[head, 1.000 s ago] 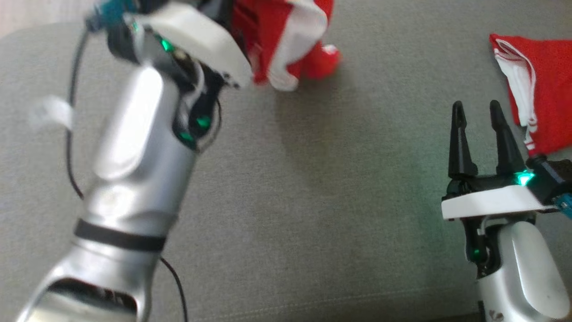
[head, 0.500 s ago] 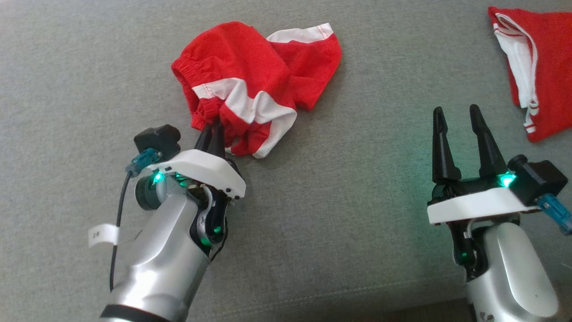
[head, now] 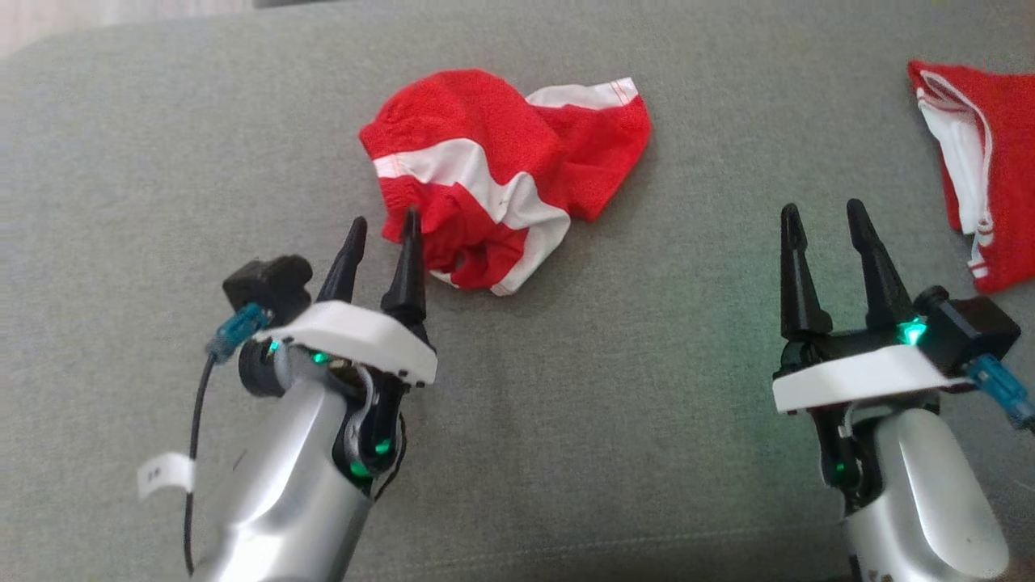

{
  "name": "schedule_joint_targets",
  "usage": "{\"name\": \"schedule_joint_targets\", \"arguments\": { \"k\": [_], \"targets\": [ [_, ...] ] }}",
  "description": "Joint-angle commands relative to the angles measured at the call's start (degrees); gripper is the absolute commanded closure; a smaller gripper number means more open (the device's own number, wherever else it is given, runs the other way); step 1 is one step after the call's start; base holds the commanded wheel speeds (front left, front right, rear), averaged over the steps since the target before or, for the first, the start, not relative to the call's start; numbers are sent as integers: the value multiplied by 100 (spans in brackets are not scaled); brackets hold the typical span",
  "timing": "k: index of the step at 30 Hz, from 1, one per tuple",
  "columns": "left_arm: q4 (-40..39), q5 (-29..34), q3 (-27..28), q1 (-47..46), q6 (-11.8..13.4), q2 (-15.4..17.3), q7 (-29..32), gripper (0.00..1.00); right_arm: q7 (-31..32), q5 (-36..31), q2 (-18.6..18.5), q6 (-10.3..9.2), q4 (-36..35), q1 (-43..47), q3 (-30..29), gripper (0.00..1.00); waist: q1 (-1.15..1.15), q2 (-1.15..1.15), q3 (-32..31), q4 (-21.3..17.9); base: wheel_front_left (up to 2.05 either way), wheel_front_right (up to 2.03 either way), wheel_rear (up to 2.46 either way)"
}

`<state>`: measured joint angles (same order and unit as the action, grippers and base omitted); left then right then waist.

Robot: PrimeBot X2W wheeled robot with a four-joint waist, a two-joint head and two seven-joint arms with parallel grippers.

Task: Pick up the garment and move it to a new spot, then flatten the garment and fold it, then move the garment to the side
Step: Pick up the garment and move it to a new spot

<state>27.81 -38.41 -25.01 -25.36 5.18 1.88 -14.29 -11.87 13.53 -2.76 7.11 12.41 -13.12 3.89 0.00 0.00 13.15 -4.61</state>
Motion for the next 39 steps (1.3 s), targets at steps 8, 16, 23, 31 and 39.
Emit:
{"name": "schedule_joint_targets", "arguments": {
  "k": [8,16,23,31,39],
  "targets": [
    [-862,990,499,562,-82,165,-70,0,67,-153,-11,37,-132,229,58,0,0,0,-570,255,0,0,0],
    [-1430,1614,896,1544,140,193,-71,0,0,-89,-11,37,44,582,31,0,0,0,-1089,432,0,0,0],
    [-1737,1946,1077,2067,223,170,-71,0,-125,15,-11,37,209,773,18,0,0,0,-1309,521,0,0,0],
    [-1905,2098,1169,2369,244,128,-71,0,-204,35,-11,37,269,820,40,0,0,0,-1380,570,0,0,0],
    [-1890,2129,1189,2402,226,110,-71,0,-237,37,-11,37,327,783,65,0,0,0,-1403,578,0,0,0]
  ]
}}
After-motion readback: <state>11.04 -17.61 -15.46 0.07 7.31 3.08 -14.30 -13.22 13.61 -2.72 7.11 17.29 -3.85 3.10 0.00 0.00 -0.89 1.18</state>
